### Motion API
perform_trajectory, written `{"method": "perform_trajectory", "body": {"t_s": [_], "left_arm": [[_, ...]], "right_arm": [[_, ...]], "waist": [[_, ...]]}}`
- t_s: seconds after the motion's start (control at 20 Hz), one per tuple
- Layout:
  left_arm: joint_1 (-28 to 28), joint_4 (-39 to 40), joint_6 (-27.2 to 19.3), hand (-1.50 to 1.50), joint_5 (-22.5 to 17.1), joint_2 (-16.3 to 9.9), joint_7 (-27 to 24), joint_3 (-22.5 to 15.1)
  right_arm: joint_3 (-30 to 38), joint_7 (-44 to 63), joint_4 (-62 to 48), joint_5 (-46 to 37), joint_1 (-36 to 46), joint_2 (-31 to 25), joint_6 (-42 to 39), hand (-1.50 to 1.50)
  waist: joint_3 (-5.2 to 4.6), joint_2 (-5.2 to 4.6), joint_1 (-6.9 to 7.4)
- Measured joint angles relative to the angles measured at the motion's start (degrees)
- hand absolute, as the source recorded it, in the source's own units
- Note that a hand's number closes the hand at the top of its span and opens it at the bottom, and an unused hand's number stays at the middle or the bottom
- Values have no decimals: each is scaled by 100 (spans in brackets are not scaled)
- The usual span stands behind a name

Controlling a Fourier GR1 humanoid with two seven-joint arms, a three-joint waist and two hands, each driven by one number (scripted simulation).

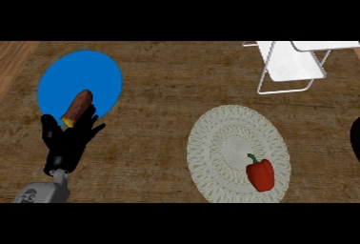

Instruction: Pick the croissant from the placemat and place it in the tiered shelf

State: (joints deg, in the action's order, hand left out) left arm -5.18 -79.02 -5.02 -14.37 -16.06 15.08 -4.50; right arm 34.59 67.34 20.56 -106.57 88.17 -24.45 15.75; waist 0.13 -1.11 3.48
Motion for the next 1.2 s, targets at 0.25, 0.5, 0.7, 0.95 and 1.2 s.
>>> {"method": "perform_trajectory", "body": {"t_s": [0.25,0.5,0.7,0.95,1.2], "left_arm": [[3,16,27,0,4,5,-28,20],[-16,0,18,0,13,9,15,26],[-26,37,-14,0,55,18,22,31],[-35,42,30,0,25,20,-10,61],[24,17,25,0,38,41,-26,61]], "right_arm": [[80,36,194,-128,-20,3,92,-150],[205,-4,676,-242,-103,20,501,-150],[360,-115,1114,-243,-119,115,948,-150],[579,-271,1646,-274,-185,205,1608,-150],[652,-195,2203,-792,-334,304,2043,-150]], "waist": [[0,-11,-1],[3,-19,13],[8,-14,0],[3,-16,17],[-2,8,-21]]}}
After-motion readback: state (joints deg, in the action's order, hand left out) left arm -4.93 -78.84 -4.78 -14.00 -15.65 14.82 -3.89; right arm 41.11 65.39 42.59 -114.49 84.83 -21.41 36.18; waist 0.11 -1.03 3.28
